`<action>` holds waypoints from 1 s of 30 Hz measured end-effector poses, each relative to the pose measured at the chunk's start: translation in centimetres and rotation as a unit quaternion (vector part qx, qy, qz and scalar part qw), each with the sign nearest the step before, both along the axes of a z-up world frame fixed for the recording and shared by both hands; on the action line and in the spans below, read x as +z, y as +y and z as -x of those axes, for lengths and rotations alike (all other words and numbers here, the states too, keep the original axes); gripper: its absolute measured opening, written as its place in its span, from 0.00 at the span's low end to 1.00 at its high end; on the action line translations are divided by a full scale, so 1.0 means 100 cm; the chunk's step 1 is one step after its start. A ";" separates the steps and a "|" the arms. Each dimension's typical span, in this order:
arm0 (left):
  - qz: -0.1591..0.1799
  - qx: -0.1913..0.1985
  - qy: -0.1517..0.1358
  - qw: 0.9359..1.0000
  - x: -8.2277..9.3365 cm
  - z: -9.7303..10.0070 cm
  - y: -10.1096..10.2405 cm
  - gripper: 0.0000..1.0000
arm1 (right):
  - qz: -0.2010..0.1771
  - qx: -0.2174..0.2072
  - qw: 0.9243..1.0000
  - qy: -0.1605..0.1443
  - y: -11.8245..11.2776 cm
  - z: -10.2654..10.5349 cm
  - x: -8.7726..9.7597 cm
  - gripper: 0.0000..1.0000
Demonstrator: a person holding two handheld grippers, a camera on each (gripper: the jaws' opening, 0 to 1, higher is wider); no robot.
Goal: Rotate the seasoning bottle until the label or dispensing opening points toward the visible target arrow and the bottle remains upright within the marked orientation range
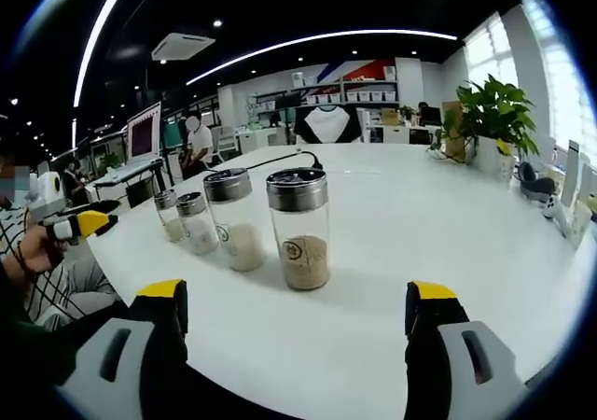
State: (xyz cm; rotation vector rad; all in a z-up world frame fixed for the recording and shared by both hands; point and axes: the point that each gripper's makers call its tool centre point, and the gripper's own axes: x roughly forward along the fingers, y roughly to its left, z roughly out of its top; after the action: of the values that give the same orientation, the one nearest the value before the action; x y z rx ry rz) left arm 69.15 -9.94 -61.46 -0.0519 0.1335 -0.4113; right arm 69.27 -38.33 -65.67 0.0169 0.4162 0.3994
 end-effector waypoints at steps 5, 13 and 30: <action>-0.004 0.006 -0.016 1.000 0.009 0.006 0.002 1.00 | -0.003 -0.001 1.000 -0.005 0.003 0.003 0.001 1.00; 0.001 0.020 -0.034 0.999 0.027 0.015 0.008 1.00 | -0.008 -0.009 1.000 -0.014 0.001 0.011 0.014 1.00; 0.009 0.035 -0.044 0.998 0.050 0.036 0.008 1.00 | -0.026 -0.033 0.999 -0.022 -0.006 0.033 0.032 1.00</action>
State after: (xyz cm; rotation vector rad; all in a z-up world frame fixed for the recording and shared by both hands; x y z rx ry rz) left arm 65.52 -9.19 -56.50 -0.0560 0.0413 -0.3437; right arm 66.01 -38.90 -62.51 0.0714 0.3600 0.3449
